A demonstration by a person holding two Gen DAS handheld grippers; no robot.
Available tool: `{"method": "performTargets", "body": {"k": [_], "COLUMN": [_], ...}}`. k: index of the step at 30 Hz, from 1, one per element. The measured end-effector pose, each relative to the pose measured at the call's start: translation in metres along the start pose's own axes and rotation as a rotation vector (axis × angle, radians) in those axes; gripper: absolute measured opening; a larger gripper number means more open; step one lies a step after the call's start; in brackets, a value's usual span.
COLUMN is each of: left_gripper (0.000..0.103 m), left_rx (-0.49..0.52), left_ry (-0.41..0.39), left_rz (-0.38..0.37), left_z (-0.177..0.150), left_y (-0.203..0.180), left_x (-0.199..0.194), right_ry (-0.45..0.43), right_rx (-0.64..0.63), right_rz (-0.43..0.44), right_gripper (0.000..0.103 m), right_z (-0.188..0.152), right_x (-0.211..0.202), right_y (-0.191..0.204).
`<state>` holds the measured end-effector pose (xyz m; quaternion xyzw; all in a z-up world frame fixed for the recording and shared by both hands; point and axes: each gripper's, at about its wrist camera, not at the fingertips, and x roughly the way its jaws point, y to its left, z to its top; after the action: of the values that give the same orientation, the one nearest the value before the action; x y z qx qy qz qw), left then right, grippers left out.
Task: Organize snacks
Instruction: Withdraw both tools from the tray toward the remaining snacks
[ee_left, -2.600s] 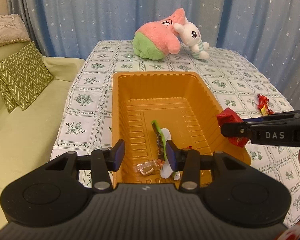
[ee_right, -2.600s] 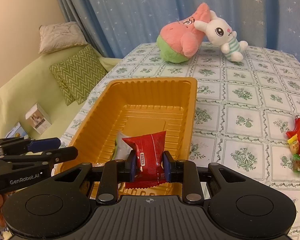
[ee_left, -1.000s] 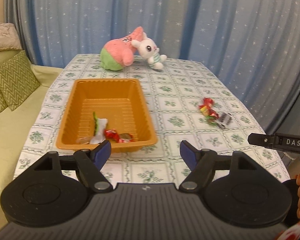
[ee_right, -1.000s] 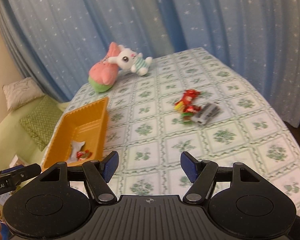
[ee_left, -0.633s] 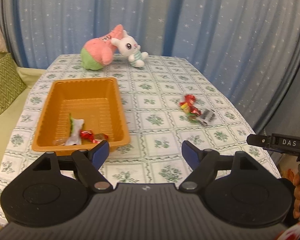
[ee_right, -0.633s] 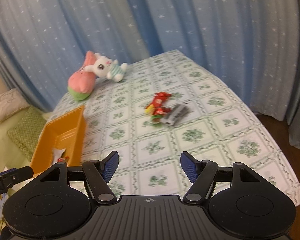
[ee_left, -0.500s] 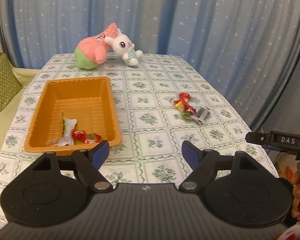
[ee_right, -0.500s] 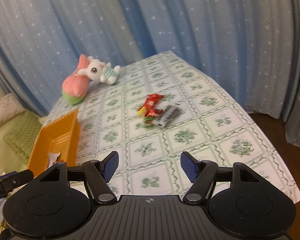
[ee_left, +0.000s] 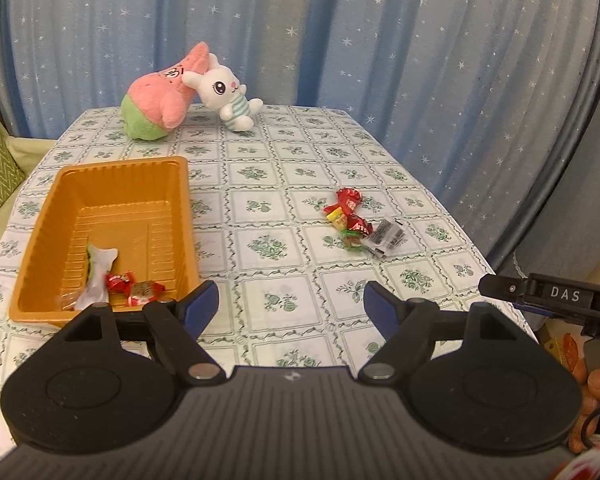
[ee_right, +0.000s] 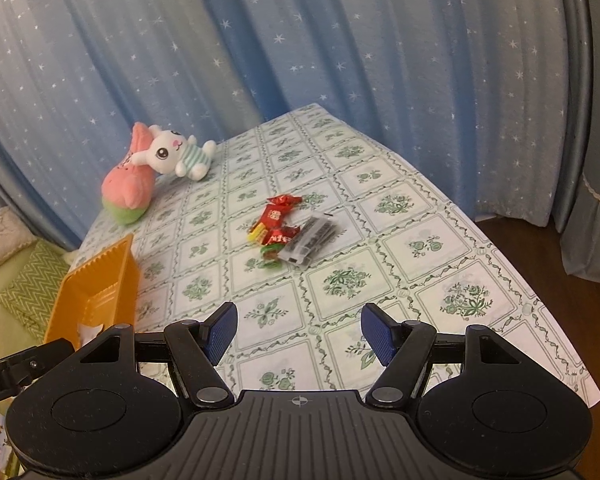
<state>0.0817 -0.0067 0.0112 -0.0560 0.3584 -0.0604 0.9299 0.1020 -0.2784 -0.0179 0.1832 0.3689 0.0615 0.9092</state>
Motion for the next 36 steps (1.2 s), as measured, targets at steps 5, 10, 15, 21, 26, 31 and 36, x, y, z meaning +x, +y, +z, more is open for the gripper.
{"method": "performTargets", "body": {"k": [5,10,15,21,26,31,36], "left_gripper": [0.078,0.079,0.08,0.08,0.081,0.082,0.082], "left_rx": [0.0,-0.003,-0.01,-0.022,-0.039,-0.047,-0.051], "left_ry": [0.009,0.022,0.033,0.052,0.067,0.081,0.094], "left_rz": [-0.005,-0.003,-0.002,0.006,0.014,0.02,0.035], "left_z": [0.005,0.008,0.013,0.017,0.019,0.02,0.021], "left_y": [-0.006,-0.01,-0.012,-0.012,-0.008,-0.005,-0.002], "left_x": [0.013,0.03,0.048,0.073,0.091,0.107,0.124], "right_ry": [0.007,0.017,0.029,0.047,0.058,0.072,0.078], "right_rx": [0.007,0.016,0.017,0.023,0.022,0.018,0.013], "right_rz": [-0.012,-0.03,-0.04,-0.055,-0.062,-0.07,-0.071], "right_gripper": [0.068,0.068,0.068,0.068,0.068,0.068,0.068], "right_z": [0.003,0.006,0.012,0.02,0.026,0.033,0.04], "right_x": [0.008,0.021,0.037,0.063,0.086,0.112,0.133], "right_y": [-0.004,-0.009,-0.014,-0.018,-0.02,-0.02,-0.021]}}
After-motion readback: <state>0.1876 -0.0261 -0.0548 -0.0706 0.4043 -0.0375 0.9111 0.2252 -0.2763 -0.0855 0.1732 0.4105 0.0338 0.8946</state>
